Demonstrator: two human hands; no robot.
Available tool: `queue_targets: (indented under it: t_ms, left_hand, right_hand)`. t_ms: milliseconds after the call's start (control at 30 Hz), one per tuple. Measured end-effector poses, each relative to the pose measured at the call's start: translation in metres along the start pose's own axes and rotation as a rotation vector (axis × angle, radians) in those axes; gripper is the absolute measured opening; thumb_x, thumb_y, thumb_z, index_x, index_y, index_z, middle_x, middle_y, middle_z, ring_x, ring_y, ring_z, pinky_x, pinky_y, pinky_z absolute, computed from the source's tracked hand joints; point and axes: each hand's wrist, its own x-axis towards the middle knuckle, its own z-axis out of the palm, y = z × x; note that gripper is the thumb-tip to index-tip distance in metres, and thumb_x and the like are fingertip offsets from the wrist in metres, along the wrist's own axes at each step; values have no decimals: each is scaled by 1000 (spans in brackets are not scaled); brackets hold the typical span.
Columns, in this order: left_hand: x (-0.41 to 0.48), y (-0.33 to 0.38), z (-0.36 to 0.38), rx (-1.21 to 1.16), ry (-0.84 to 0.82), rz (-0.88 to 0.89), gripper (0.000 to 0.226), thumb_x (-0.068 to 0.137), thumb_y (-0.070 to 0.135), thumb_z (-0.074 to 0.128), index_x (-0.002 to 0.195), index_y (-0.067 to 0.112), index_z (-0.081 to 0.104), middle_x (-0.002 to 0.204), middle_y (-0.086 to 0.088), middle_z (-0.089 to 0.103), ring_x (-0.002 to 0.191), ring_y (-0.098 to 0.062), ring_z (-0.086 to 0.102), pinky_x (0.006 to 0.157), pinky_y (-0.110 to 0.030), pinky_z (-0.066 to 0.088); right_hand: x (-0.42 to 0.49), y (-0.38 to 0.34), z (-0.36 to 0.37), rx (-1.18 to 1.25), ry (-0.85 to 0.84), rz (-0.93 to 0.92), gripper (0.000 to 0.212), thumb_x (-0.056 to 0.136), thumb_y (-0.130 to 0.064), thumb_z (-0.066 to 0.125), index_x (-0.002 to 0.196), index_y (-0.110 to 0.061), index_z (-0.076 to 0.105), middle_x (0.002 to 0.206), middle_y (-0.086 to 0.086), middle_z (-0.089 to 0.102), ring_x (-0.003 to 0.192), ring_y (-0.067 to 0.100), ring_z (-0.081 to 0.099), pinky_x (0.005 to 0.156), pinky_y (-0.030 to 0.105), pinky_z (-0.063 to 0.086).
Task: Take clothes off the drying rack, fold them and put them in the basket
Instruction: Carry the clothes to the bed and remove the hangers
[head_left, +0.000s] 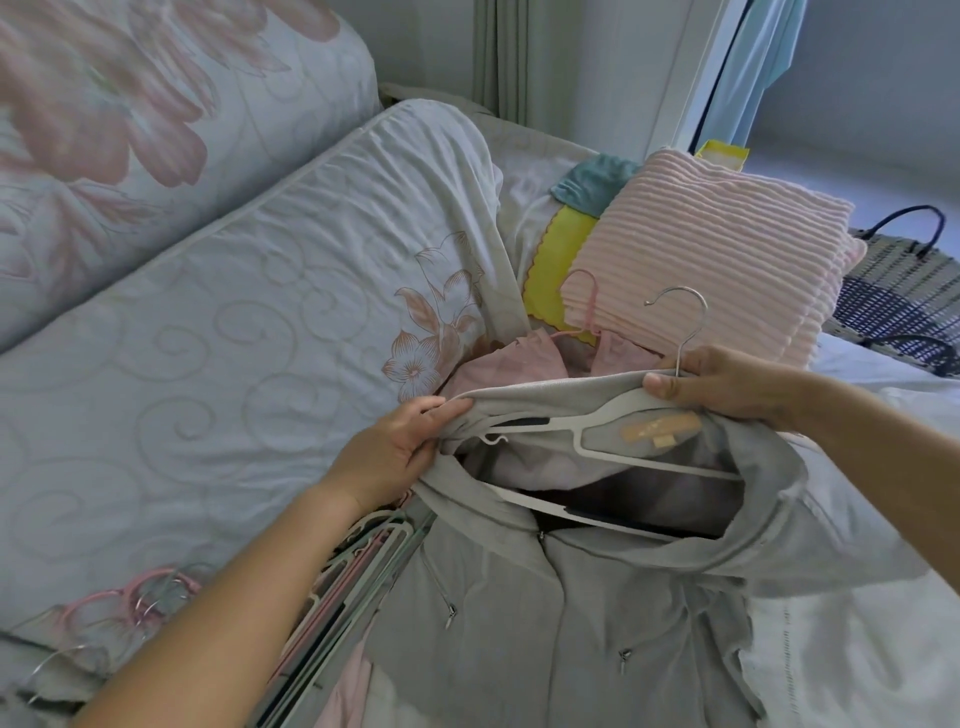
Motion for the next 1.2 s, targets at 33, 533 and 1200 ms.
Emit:
queue_targets:
  t_ms: [33,533,1200]
  left_hand:
    - [1,0,1,16,2,-3,62,88,24,36,140,56,25,135,14,47,115,-9,52,82,-37,53]
    - [0,30,24,-130,171,-184,31,90,34,62,117,18,63,88,18,58,75,4,52,67,-2,35]
    - [11,39,24,-1039,-71,-534,34,94,7,56,80,29,77,77,-2,70,74,-15,63,64,-21,52]
  right_hand:
    - [-1,-1,1,41,-15,3,42,73,-50,60,85,-10,69,73,0,73,70,12,68,60,20,53]
    - [5,23,1,99,36,46,42,73,-54,61,88,-15,70,74,0,74,66,10,68,59,21,53]
    - [-3,57,-10,436,-51,49,77,42,-63,87,93,-7,74,92,20,71,80,29,70,66,30,59]
